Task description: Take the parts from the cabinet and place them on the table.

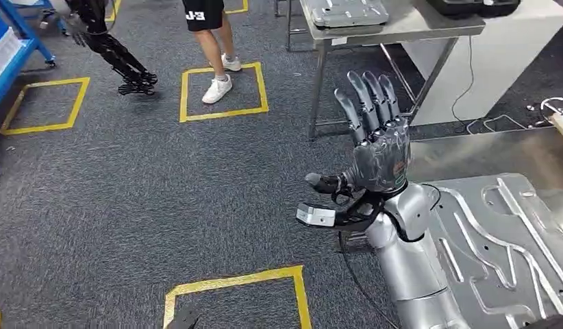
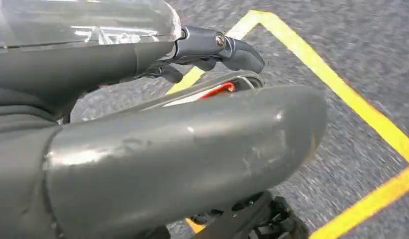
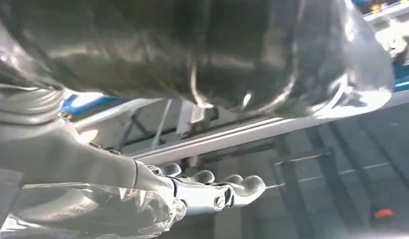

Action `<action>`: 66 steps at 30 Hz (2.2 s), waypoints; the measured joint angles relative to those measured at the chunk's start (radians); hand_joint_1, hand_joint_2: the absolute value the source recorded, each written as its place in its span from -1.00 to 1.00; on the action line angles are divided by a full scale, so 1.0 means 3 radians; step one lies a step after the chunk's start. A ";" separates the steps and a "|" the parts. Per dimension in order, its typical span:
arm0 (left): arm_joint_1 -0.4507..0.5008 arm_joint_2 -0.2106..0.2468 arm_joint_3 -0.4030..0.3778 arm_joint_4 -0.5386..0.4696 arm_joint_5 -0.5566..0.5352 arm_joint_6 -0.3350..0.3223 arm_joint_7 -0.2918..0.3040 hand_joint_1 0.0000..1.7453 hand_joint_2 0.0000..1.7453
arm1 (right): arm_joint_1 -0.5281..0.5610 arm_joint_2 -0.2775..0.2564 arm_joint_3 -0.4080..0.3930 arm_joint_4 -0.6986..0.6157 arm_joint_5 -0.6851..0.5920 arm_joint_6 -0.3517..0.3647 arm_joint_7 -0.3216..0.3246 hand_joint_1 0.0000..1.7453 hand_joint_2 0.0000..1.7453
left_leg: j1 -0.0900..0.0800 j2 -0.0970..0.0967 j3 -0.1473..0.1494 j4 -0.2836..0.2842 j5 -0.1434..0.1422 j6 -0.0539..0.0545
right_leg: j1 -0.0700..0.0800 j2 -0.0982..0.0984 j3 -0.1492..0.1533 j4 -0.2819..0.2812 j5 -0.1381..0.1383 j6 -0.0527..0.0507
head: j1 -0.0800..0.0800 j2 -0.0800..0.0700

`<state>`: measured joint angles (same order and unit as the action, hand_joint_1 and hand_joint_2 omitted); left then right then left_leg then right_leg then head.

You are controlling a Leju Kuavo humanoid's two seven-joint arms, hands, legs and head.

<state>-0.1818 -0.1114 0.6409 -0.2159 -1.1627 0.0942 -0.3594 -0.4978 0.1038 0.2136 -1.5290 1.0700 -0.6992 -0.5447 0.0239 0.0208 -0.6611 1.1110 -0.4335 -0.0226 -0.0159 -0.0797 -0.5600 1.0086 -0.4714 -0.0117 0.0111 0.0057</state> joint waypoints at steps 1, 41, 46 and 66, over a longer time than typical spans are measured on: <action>-0.0005 -0.0001 0.0001 0.0000 0.0000 0.0005 -0.0001 -1.00 -1.00 | -0.0006 0.0005 0.0000 0.0000 0.0000 0.0000 0.0000 -1.00 -1.00 | -0.0009 0.0153 0.0116 -0.0253 0.0031 0.0002 | 0.0006 -0.0036 0.0001 0.0029 -0.0026 0.0020 | 0.0001 0.0000; 0.0047 0.0071 0.0043 0.0000 -0.0032 0.0042 0.0003 -1.00 -1.00 | 0.0030 0.0071 -0.0121 0.0118 -0.0060 0.0000 -0.0208 -1.00 -1.00 | -0.0044 -0.0113 0.0147 -0.0306 0.0024 0.0197 | 0.0005 0.0238 -0.0364 0.0851 -0.0505 0.0129 | -0.0008 0.0000; 0.0068 0.0072 0.0045 0.0000 -0.0036 0.0043 0.0005 -1.00 -1.00 | 0.0071 0.0091 -0.0203 0.0177 -0.0102 0.0000 -0.0278 -1.00 -1.00 | -0.0053 -0.0300 0.0160 -0.0297 0.0023 0.0196 | 0.0010 0.0281 -0.0348 0.0659 -0.0181 0.0089 | -0.0008 0.0000; 0.0081 0.0127 0.0046 0.0000 -0.0034 0.0044 0.0001 -1.00 -1.00 | 0.0078 0.0219 -0.0360 0.0258 -0.0095 0.0000 -0.0417 -1.00 -1.00 | -0.0084 0.0118 0.0140 -0.0289 0.0008 0.0110 | 0.0055 -0.0083 -0.0032 0.0048 -0.0035 0.0030 | -0.0020 0.0000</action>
<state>-0.1575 -0.0732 0.6546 -0.2159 -1.1730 0.1076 -0.3590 -0.4744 0.1694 0.1056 -1.4515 1.0414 -0.6992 -0.6699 -0.0013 0.0560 -0.6191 1.0245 -0.4310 0.0103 0.0005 -0.1045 -0.5697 1.0231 -0.4819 -0.0028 0.0050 0.0057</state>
